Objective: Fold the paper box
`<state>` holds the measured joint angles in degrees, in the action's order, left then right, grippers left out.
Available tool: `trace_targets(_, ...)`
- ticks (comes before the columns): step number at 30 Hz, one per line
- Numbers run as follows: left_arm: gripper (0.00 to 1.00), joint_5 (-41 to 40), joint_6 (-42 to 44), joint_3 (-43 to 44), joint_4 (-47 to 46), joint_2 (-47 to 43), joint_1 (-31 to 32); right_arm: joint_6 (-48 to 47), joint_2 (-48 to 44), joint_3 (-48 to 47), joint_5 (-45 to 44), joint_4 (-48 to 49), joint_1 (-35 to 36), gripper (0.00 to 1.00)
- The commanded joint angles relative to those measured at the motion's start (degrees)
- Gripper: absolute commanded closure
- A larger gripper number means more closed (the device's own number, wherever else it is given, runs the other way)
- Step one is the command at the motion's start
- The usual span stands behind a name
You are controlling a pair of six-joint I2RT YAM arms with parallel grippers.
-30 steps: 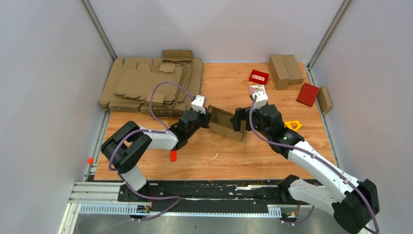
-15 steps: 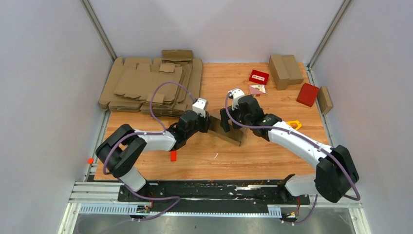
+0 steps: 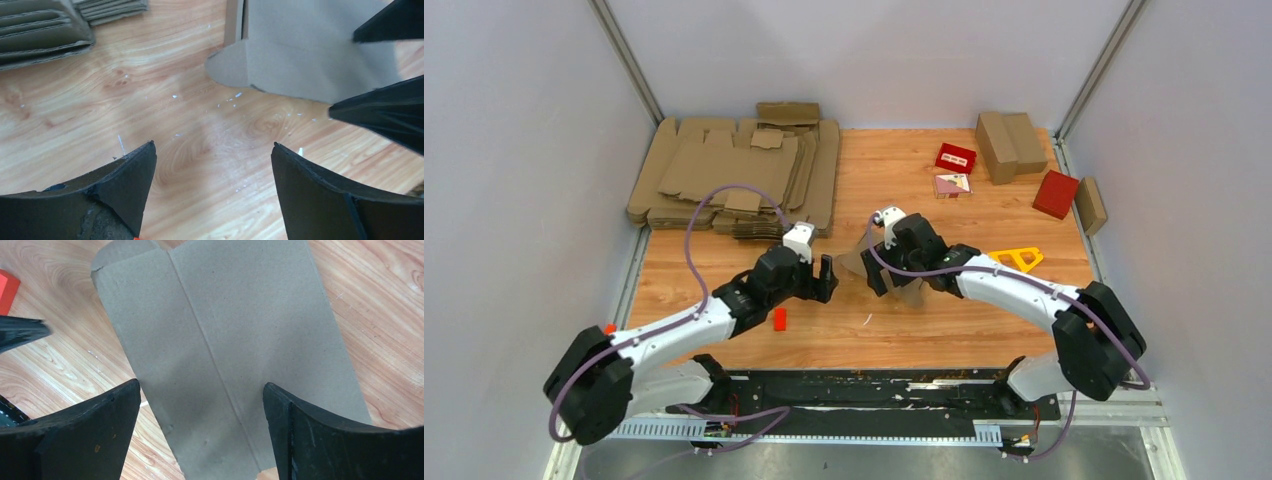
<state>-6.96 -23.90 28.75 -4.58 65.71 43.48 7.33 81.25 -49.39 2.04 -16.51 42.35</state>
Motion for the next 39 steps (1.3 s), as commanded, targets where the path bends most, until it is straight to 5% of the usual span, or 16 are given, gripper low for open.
trace_targets(1, 0.02, -3.6, -4.3, 0.4, 8.5, -7.5, -1.2, -0.2, 2.0, 0.9, 1.6, 1.1, 0.3, 0.07)
trace_targets(6, 0.00, -2.0, -2.0, 1.7, 6.5, -8.7, -3.4, -0.1, 2.4, 1.7, 2.2, 0.6, 0.3, 0.06)
trace_targets(12, 0.03, 2.4, 1.4, 8.3, 4.1, 1.0, -5.3, 0.6, 0.6, -0.1, 2.9, -2.2, 0.2, 0.06)
trace_targets(19, 0.06, 7.9, 4.4, 6.2, -7.1, 7.3, -5.5, -0.5, -2.9, -5.7, -0.9, -7.5, -1.0, 0.00)
trace_targets(28, 0.06, 4.7, 4.2, 1.7, -9.1, 2.9, -5.5, 0.9, 4.5, -12.3, 2.1, -7.2, -13.0, 0.00)
trace_targets(39, 0.12, 1.5, 3.9, 0.0, -9.0, 0.6, -5.6, 5.7, 16.5, -12.3, 23.4, 1.0, -25.1, 0.43)
